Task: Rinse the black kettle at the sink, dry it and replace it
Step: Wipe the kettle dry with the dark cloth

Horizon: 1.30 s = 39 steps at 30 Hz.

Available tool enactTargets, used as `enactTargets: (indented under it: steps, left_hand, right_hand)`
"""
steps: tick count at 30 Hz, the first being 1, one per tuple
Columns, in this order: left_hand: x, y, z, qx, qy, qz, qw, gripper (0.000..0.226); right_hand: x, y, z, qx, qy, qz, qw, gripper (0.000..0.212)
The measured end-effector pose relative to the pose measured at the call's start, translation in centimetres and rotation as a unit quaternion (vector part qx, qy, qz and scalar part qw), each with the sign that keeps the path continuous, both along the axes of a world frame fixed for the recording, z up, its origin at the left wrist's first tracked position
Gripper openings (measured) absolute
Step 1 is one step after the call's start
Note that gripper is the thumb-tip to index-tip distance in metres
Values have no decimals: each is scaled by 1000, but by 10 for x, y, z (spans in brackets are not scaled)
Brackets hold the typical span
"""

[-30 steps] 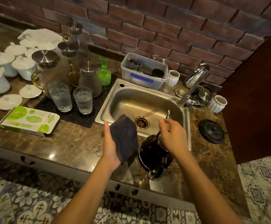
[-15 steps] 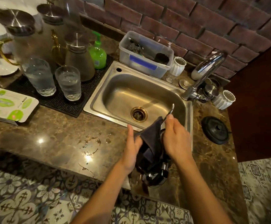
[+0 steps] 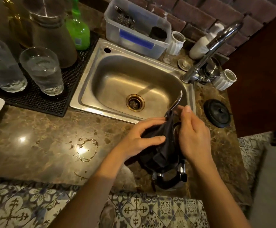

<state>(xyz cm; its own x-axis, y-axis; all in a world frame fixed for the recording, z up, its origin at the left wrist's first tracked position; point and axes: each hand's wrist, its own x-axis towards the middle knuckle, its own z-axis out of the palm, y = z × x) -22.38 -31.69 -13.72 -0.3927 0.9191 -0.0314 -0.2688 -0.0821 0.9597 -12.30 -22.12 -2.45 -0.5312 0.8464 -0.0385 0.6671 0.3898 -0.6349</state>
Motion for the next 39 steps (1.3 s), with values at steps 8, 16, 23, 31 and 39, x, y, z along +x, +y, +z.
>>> enactTargets:
  steps: [8, 16, 23, 31, 39]
  left_hand:
    - [-29, 6, -9, -6, 65, -76, 995, 39]
    - [11, 10, -10, -8, 206, 71, 976, 47]
    - [33, 27, -9, -21, 261, 124, 957, 57]
    - [40, 21, -30, -63, 157, 185, 968, 55]
    - [82, 11, -18, -56, 253, 252, 932, 67]
  right_hand:
    - [-5, -3, -3, 17, -5, -22, 1000, 43]
    - [-2, -2, -4, 25, 5, -25, 999, 52]
    - [0, -2, -4, 21, -4, -13, 1000, 60]
    - [1, -1, -4, 33, -21, -3, 999, 64]
    - [1, -1, -11, 34, 28, -3, 999, 65]
